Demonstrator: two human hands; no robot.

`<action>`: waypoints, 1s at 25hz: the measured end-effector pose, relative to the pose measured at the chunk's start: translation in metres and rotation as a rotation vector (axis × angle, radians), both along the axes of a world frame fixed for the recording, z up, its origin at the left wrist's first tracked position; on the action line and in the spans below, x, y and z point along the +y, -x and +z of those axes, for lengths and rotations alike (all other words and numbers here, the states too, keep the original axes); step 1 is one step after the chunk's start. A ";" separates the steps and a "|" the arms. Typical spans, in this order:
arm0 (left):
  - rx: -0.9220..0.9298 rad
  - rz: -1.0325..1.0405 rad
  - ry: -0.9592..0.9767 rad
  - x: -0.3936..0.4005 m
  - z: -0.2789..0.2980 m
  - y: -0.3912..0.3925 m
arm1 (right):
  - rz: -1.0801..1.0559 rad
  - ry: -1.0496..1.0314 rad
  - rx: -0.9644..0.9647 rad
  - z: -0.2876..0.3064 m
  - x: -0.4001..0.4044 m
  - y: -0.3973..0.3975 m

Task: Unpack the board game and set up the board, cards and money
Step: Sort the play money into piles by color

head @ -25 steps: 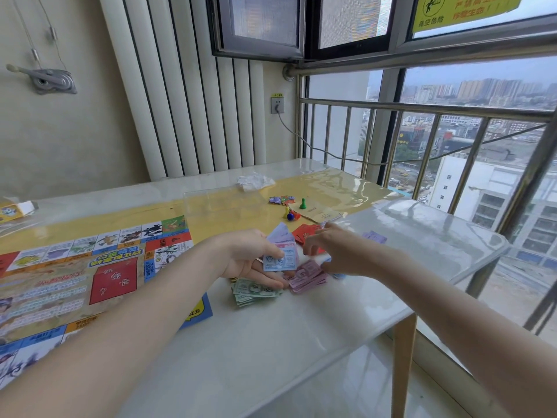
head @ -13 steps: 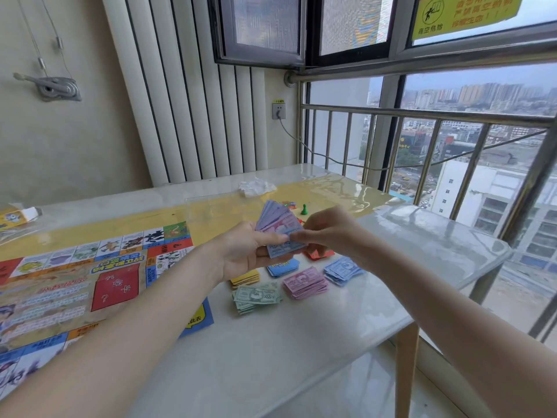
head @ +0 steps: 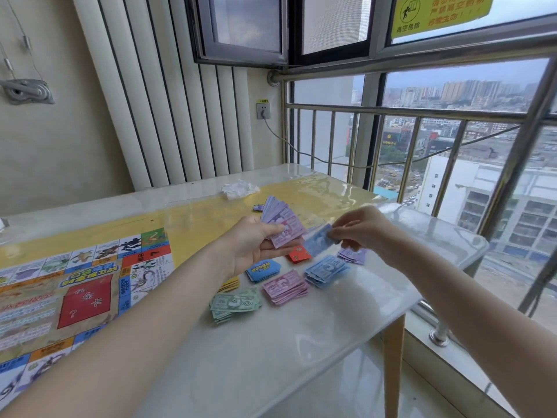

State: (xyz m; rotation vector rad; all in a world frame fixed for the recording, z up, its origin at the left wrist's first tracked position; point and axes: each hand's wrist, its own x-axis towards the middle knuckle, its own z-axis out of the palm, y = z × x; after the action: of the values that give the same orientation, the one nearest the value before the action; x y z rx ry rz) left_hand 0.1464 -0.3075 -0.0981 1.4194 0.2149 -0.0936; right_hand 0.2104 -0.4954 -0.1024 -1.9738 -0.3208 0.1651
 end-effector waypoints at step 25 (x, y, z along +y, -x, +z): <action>-0.011 0.022 -0.044 0.039 -0.005 0.027 | 0.266 0.454 -0.223 -0.028 0.056 0.031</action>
State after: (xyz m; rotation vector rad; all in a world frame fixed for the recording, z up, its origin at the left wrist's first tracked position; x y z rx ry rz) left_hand 0.1192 -0.2680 -0.1031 1.4605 0.2244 -0.0637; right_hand 0.1794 -0.4397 -0.1301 -2.3984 -0.7462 0.2015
